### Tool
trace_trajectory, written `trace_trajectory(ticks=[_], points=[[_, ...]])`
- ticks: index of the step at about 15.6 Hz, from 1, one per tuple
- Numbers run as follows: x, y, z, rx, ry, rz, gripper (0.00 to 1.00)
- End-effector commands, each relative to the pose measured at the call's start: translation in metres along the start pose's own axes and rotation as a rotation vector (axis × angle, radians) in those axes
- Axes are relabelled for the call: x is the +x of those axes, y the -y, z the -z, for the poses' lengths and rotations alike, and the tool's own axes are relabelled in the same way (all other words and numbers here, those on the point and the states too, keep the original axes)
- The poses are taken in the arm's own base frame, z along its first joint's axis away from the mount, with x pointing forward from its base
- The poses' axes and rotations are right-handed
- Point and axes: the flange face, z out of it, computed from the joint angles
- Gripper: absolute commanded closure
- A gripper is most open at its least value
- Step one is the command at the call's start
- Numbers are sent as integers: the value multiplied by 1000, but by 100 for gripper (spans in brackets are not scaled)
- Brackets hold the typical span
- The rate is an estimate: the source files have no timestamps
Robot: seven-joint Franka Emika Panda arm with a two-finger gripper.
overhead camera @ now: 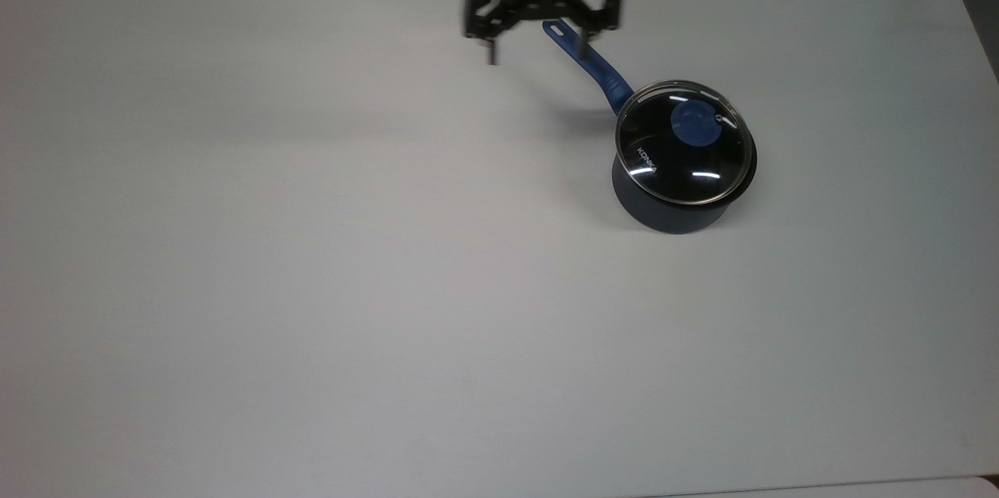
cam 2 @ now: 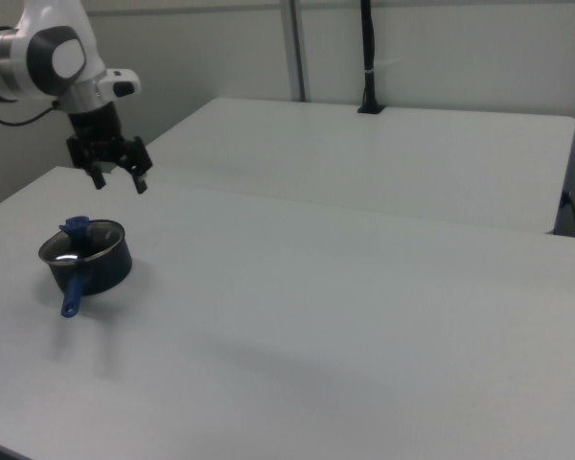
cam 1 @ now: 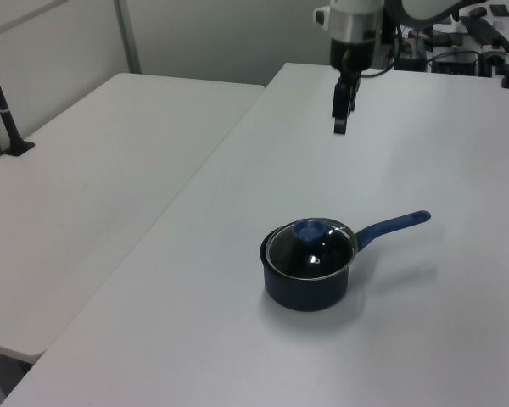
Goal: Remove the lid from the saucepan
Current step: 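Move the open gripper over the saucepan's blue lid knob, then lower the gripper onto the blue knob and close on it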
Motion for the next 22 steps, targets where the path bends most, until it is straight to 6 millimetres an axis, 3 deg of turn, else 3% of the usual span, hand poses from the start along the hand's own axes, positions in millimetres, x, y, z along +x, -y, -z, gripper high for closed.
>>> trace_trajectory(ticks=[1,2,4,7,10,15,18,22], points=[[11,71,-19,66,-52,90,0],[11,94,-29,72,-59,122,0],[13,120,-59,69,-38,133,0],[17,158,-85,66,-49,137,0],[19,161,-98,58,-37,137,0],[20,165,-95,65,-52,97,0],[14,181,-100,48,-49,130,13],[14,183,-111,39,-37,133,14]])
